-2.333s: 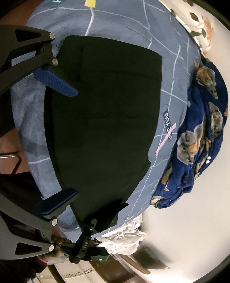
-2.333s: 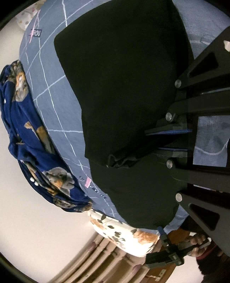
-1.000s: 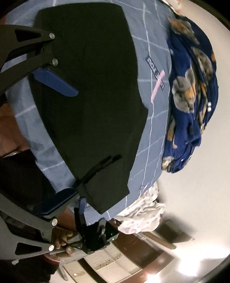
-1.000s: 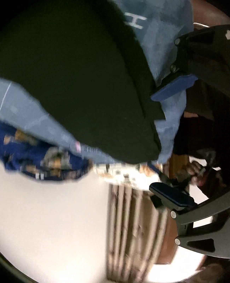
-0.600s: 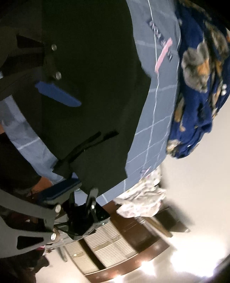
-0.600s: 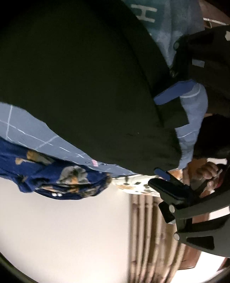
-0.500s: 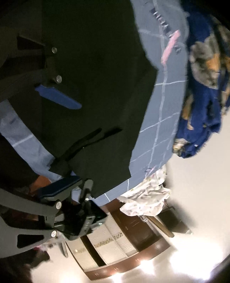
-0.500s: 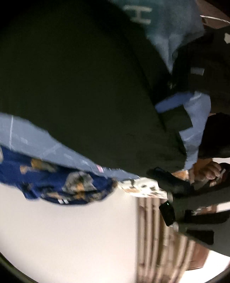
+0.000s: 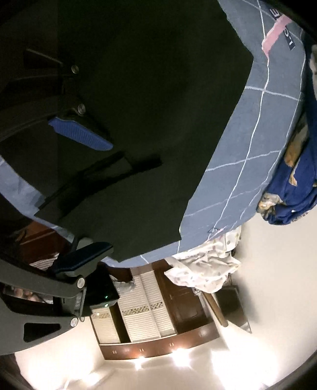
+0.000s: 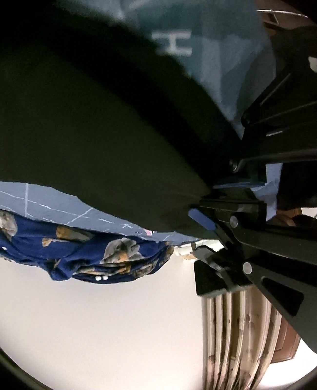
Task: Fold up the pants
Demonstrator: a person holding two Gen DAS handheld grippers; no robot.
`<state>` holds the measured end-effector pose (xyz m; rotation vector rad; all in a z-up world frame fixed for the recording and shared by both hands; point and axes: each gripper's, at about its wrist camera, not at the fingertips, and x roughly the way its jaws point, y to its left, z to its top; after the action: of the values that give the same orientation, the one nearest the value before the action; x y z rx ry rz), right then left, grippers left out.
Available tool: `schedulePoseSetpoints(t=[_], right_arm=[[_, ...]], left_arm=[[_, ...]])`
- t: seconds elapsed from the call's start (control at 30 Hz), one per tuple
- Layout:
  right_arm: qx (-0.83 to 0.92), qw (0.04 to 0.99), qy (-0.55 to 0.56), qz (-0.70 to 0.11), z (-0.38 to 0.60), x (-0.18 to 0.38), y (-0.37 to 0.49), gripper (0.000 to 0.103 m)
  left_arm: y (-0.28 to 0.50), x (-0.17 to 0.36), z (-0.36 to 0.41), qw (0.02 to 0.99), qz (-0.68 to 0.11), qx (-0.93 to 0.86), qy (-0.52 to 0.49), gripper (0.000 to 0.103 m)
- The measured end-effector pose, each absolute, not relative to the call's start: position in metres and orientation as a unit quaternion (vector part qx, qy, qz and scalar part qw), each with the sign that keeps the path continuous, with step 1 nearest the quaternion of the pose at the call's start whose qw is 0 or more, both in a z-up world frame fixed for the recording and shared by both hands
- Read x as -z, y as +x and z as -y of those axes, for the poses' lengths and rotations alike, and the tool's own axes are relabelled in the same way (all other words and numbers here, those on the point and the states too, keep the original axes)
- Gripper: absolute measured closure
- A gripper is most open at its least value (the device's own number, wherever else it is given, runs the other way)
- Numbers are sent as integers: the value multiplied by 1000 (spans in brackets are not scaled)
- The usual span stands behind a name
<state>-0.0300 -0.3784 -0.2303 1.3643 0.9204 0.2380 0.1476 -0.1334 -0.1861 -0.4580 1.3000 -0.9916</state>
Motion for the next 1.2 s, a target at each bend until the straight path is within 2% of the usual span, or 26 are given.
schedulePoseSetpoints(t=[0.43,0.5,0.53,0.57,0.73,1.0,1.2], right_arm=[[-107,638,612,-456,382,253,-48,95],[-107,636,616,-453,383,254,-48,95],[-108,633,620,-451,383,256,-49,95],[-109,629,625,-449,383,257,-50,95],[-114,620,638,-442,383,259,-51,93],[-128,639,631,-420,384,238,-28,92],[-118,635,621,-444,376,252,-22,92]], left_arm=[[156,195,166,646,-599,433,-192,26],[152,191,173,656,-589,439,-175,56],[151,191,176,660,-589,438,-161,88],[149,192,178,665,-588,435,-149,94],[150,187,178,678,-575,434,-147,94],[178,141,190,707,-531,448,-132,94],[174,170,185,718,-551,414,-101,94]])
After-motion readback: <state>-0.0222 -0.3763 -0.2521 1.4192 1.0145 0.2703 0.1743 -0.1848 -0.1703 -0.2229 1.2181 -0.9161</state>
